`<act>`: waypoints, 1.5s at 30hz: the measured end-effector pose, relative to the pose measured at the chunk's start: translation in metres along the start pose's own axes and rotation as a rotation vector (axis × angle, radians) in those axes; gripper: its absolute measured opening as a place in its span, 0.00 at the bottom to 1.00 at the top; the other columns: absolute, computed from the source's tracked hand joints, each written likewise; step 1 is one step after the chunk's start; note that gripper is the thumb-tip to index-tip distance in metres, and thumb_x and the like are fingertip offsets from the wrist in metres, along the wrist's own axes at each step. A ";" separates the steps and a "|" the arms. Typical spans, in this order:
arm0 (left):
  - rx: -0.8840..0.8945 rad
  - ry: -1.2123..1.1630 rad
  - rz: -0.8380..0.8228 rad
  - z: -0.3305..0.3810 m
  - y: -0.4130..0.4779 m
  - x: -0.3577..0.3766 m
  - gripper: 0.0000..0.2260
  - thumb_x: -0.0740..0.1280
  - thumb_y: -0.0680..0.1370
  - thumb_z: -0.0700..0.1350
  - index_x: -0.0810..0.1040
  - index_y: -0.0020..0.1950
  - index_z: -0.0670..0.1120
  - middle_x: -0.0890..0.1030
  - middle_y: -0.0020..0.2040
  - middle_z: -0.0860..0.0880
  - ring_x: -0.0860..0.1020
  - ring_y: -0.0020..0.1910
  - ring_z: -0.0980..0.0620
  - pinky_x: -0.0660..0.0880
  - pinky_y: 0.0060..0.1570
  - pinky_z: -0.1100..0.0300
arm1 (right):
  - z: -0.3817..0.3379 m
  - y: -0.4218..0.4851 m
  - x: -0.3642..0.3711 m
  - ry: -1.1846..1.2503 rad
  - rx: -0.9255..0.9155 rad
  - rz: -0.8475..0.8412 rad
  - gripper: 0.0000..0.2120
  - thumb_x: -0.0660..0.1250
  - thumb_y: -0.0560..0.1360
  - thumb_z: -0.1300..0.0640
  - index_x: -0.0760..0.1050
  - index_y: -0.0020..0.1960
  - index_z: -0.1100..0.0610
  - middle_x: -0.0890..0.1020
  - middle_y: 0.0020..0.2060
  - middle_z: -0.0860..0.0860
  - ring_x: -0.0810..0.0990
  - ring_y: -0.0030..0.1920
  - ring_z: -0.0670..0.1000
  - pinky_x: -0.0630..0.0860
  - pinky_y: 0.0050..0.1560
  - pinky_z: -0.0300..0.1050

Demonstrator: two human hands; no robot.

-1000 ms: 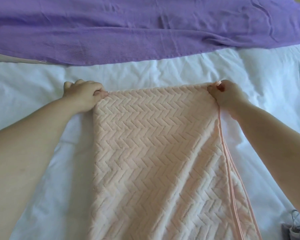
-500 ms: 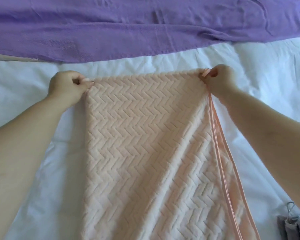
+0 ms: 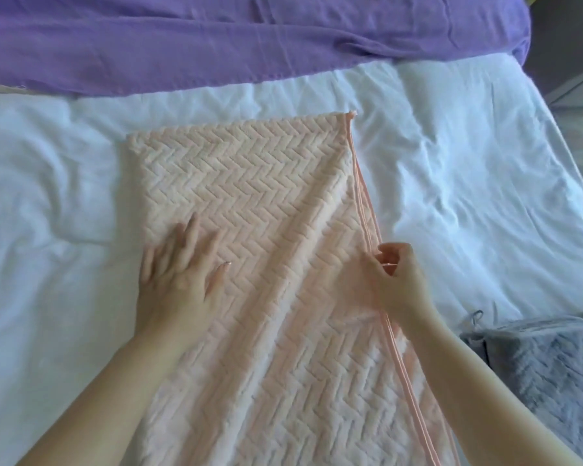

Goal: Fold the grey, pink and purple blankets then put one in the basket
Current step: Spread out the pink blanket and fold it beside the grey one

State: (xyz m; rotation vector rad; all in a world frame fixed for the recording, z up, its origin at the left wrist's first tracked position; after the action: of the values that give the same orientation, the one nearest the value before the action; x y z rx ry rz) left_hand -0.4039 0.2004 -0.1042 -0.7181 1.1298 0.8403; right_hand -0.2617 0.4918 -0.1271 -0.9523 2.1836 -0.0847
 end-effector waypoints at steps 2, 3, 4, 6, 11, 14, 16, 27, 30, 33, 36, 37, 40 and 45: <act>0.029 0.035 -0.036 0.008 -0.017 0.007 0.25 0.49 0.78 0.57 0.69 0.72 0.51 0.61 0.77 0.47 0.62 0.74 0.42 0.54 0.70 0.40 | 0.013 -0.014 0.005 -0.050 0.020 -0.043 0.09 0.66 0.76 0.48 0.70 0.51 0.49 0.78 0.38 0.44 0.77 0.34 0.41 0.71 0.30 0.37; 0.037 0.042 -0.051 0.010 -0.023 0.009 0.25 0.48 0.79 0.56 0.69 0.72 0.50 0.61 0.77 0.47 0.62 0.74 0.43 0.53 0.70 0.40 | 0.014 -0.018 0.004 -0.093 0.003 -0.050 0.06 0.65 0.76 0.48 0.71 0.49 0.49 0.78 0.35 0.44 0.77 0.33 0.43 0.70 0.30 0.38; 0.038 0.044 -0.062 0.010 -0.029 0.011 0.25 0.48 0.79 0.56 0.68 0.73 0.51 0.61 0.77 0.48 0.61 0.75 0.45 0.52 0.71 0.40 | 0.014 -0.019 0.001 -0.125 -0.015 -0.042 0.06 0.64 0.77 0.48 0.72 0.46 0.50 0.77 0.34 0.45 0.77 0.34 0.47 0.71 0.32 0.42; 0.025 0.035 -0.080 0.010 -0.035 0.015 0.26 0.46 0.79 0.56 0.66 0.74 0.52 0.61 0.77 0.50 0.60 0.75 0.47 0.50 0.72 0.42 | 0.016 -0.016 -0.018 -0.125 -0.022 0.051 0.08 0.62 0.78 0.48 0.72 0.45 0.52 0.76 0.33 0.45 0.76 0.36 0.52 0.72 0.36 0.46; 0.015 0.035 -0.082 0.013 -0.039 0.022 0.27 0.46 0.78 0.57 0.67 0.74 0.51 0.63 0.76 0.50 0.60 0.75 0.47 0.49 0.72 0.43 | 0.040 -0.012 -0.033 -0.135 0.061 0.051 0.09 0.63 0.78 0.48 0.73 0.48 0.54 0.77 0.39 0.46 0.75 0.40 0.50 0.66 0.35 0.42; 0.002 0.039 -0.080 0.014 -0.047 0.018 0.28 0.47 0.77 0.58 0.66 0.74 0.52 0.63 0.76 0.48 0.60 0.75 0.46 0.49 0.72 0.43 | 0.044 -0.028 -0.034 -0.099 0.068 0.044 0.10 0.63 0.78 0.46 0.74 0.50 0.53 0.78 0.40 0.45 0.75 0.37 0.43 0.67 0.31 0.37; 0.014 0.037 -0.091 0.018 -0.063 0.014 0.28 0.45 0.77 0.59 0.64 0.75 0.52 0.61 0.77 0.49 0.58 0.76 0.46 0.48 0.73 0.44 | 0.052 -0.053 -0.039 -0.089 0.080 0.027 0.11 0.64 0.77 0.45 0.74 0.49 0.52 0.77 0.38 0.43 0.74 0.36 0.41 0.67 0.26 0.31; 0.046 0.107 -0.176 0.069 -0.194 0.038 0.27 0.45 0.78 0.60 0.57 0.76 0.55 0.55 0.78 0.51 0.50 0.77 0.49 0.42 0.74 0.44 | 0.111 -0.140 -0.071 -0.178 0.105 0.093 0.14 0.62 0.77 0.44 0.73 0.44 0.55 0.78 0.35 0.49 0.77 0.39 0.54 0.72 0.37 0.48; 0.028 0.137 -0.169 0.072 -0.211 0.043 0.26 0.46 0.78 0.59 0.56 0.76 0.54 0.56 0.78 0.49 0.53 0.77 0.46 0.46 0.74 0.41 | 0.128 -0.149 -0.078 -0.185 0.124 0.095 0.14 0.61 0.77 0.43 0.72 0.47 0.54 0.76 0.36 0.45 0.76 0.42 0.52 0.67 0.39 0.45; 0.028 0.142 -0.161 0.075 -0.229 0.045 0.26 0.48 0.78 0.59 0.60 0.76 0.53 0.59 0.77 0.47 0.56 0.76 0.44 0.50 0.73 0.40 | 0.144 -0.173 -0.073 -0.172 0.129 0.043 0.17 0.59 0.77 0.40 0.72 0.48 0.54 0.77 0.36 0.45 0.76 0.40 0.51 0.69 0.39 0.46; 0.029 0.127 -0.140 0.082 -0.251 0.047 0.26 0.50 0.78 0.58 0.64 0.74 0.53 0.61 0.76 0.46 0.59 0.75 0.44 0.52 0.72 0.39 | 0.166 -0.203 -0.077 -0.158 0.127 0.014 0.17 0.59 0.77 0.40 0.72 0.47 0.54 0.78 0.37 0.46 0.77 0.40 0.50 0.69 0.37 0.45; 0.023 0.119 -0.132 0.084 -0.260 0.049 0.25 0.51 0.78 0.58 0.65 0.74 0.53 0.62 0.76 0.46 0.60 0.75 0.43 0.52 0.72 0.39 | 0.172 -0.214 -0.079 -0.174 0.111 -0.004 0.16 0.59 0.77 0.40 0.72 0.46 0.54 0.78 0.37 0.46 0.76 0.39 0.49 0.68 0.35 0.45; 0.018 0.123 -0.118 0.088 -0.283 0.052 0.25 0.51 0.78 0.57 0.65 0.74 0.53 0.62 0.76 0.46 0.61 0.75 0.43 0.53 0.72 0.39 | 0.185 -0.233 -0.091 -0.237 0.047 -0.022 0.15 0.60 0.78 0.43 0.71 0.44 0.54 0.77 0.35 0.46 0.76 0.38 0.51 0.66 0.33 0.44; -0.025 0.142 -0.101 0.078 -0.315 0.050 0.25 0.51 0.78 0.57 0.66 0.74 0.54 0.63 0.76 0.48 0.60 0.75 0.44 0.55 0.72 0.41 | 0.197 -0.241 -0.103 -0.227 0.065 0.008 0.14 0.61 0.78 0.45 0.72 0.48 0.56 0.77 0.40 0.49 0.76 0.45 0.56 0.68 0.44 0.46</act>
State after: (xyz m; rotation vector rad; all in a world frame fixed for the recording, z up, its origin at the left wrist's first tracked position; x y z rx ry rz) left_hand -0.0860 0.1163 -0.1088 -0.8596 1.2003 0.7283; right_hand 0.0593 0.4285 -0.1276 -0.8723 1.9641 -0.0418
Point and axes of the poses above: each hand's wrist, its own y-axis towards the middle knuckle, its own x-axis out of the palm, z = x × y, the point moved 10 cm from there along y, towards the middle knuckle
